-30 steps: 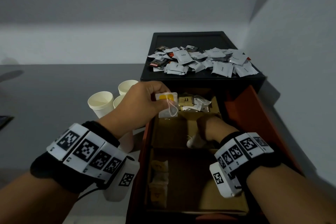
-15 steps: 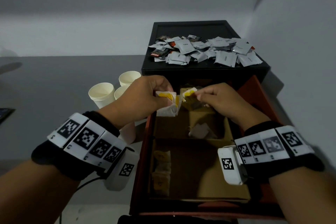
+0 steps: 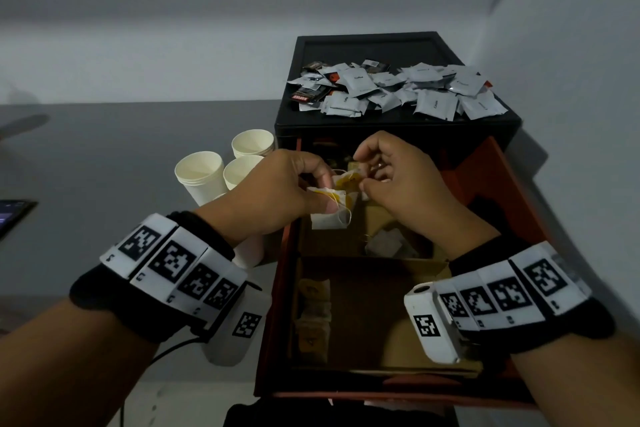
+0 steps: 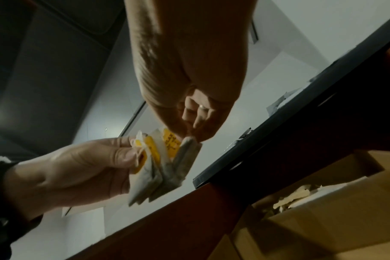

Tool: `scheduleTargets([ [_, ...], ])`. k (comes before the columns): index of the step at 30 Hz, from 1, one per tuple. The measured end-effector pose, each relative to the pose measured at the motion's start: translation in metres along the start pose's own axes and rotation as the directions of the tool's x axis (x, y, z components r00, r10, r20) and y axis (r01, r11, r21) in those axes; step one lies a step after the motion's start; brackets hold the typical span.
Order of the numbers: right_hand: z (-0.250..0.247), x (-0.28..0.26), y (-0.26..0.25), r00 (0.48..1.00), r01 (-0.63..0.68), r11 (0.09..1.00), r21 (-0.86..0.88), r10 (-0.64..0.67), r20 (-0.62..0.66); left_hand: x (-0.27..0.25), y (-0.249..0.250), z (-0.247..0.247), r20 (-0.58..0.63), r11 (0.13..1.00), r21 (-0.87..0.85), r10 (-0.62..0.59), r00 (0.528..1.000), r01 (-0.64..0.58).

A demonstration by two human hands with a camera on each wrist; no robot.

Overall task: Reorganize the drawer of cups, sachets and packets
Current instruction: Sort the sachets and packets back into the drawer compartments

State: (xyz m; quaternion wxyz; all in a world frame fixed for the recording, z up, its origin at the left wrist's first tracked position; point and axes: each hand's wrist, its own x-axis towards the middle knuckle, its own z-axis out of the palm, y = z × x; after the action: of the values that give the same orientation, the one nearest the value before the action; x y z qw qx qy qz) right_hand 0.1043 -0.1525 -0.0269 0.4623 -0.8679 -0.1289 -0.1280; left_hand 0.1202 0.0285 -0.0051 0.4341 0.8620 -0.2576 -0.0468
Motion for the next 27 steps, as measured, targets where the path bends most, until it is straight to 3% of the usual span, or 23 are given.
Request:
scheduleTargets([
  [2,0.001,0.001,-0.001,0.998,0.016,0.999,-0.048,-0.019,-0.053,-0.001,0.001,-0.001,0.043,1.0,0.02,-0.004,0.999,0.003],
  [4,0.001,0.002,-0.003,0.999,0.034,0.998,-0.044,-0.035,-0.019,-0.001,0.001,0.001,0.032,1.0,0.01,-0.002,0.999,0.002],
  [7,-0.003,0.002,-0.009,0.991,0.017,1.0,0.007,-0.018,0.129,0.0,0.001,0.003,-0.031,1.0,-0.021,-0.009,0.999,0.008],
  [10,-0.013,0.002,-0.018,0.951,-0.07,0.994,0.085,0.041,0.307,-0.001,0.002,0.004,-0.064,1.0,-0.003,0.0,0.998,0.0],
  [13,-0.022,0.004,-0.026,0.915,-0.108,0.99,0.095,0.061,0.399,0.0,0.006,0.005,-0.063,0.999,0.033,0.011,0.998,-0.009],
  [17,-0.029,0.01,-0.035,0.908,-0.051,0.998,-0.033,0.061,0.414,0.004,0.008,0.006,-0.104,0.997,0.075,0.02,0.994,-0.012],
  [22,-0.025,0.014,-0.042,0.943,0.05,0.977,-0.207,0.022,0.332,0.007,0.01,0.008,-0.143,0.994,0.104,0.042,0.989,-0.028],
  [27,-0.029,0.013,-0.042,0.92,0.024,0.978,-0.205,0.059,0.387,0.005,0.009,0.009,-0.127,0.994,0.1,0.048,0.991,-0.036],
])
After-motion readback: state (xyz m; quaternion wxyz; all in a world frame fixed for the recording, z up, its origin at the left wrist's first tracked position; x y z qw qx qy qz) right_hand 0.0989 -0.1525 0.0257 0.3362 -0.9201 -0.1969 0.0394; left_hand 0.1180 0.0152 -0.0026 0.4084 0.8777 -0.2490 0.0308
